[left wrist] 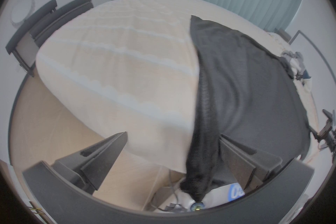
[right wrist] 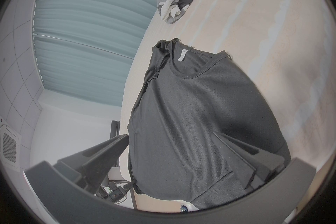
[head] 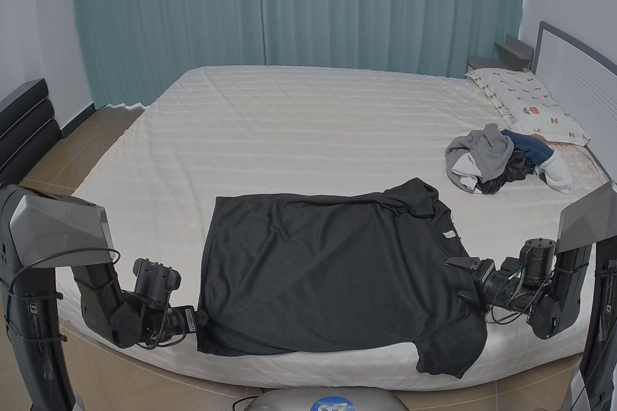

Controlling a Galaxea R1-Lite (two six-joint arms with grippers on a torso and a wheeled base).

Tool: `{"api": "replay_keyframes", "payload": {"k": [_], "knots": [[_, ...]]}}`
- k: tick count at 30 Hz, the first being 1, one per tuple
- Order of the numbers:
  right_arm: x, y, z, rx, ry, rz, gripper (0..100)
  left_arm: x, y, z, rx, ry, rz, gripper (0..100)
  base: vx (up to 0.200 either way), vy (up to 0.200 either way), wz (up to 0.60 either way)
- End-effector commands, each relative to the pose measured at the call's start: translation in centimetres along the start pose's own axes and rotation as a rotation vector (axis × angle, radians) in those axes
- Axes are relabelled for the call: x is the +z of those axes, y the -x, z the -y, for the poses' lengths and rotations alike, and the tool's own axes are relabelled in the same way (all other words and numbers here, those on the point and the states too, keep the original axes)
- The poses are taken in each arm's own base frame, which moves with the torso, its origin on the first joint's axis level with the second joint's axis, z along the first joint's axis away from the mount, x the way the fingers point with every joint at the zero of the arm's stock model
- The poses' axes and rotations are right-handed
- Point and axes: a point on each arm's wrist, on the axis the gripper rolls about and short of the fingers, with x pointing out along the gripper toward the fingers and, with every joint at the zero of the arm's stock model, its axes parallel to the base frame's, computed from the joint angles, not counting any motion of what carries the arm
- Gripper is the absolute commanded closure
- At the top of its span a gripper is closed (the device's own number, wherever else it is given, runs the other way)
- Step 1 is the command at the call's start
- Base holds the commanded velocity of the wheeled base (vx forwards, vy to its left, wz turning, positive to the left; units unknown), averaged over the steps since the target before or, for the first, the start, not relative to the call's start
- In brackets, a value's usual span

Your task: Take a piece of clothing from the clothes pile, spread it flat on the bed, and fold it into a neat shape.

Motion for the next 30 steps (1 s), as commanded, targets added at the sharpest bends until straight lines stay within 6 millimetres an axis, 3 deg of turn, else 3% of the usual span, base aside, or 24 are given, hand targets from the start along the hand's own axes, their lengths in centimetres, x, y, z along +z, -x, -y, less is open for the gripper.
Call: {"api": "replay_keyframes", "payload": {"k": [1, 14, 21, 30], "knots": [[0.1, 0.0, -0.1, 0.008, 0.004, 0.005, 0, -0.4, -0.1, -1.4, 0.058, -0.010, -0.021, 0, 0.000, 0.000, 0.00], [-0.1, -0.1, 0.0, 0.000, 0.023, 0.002, 0, 1.3, 0.8, -4.3, 0.157, -0.032, 0.022, 0, 0.000, 0.000, 0.00], [0.4, 1.9, -1.2, 0.018, 0.089, 0.043, 0, 2.8, 2.7, -4.0, 0.028, -0.002, 0.075, 0, 0.000, 0.000, 0.00], [0.3, 4.4, 0.9, -0.099, 0.333, 0.034, 0, 4.4, 2.6, -2.4, -0.244, 0.220, 0.038, 0, 0.000, 0.000, 0.00]]}}
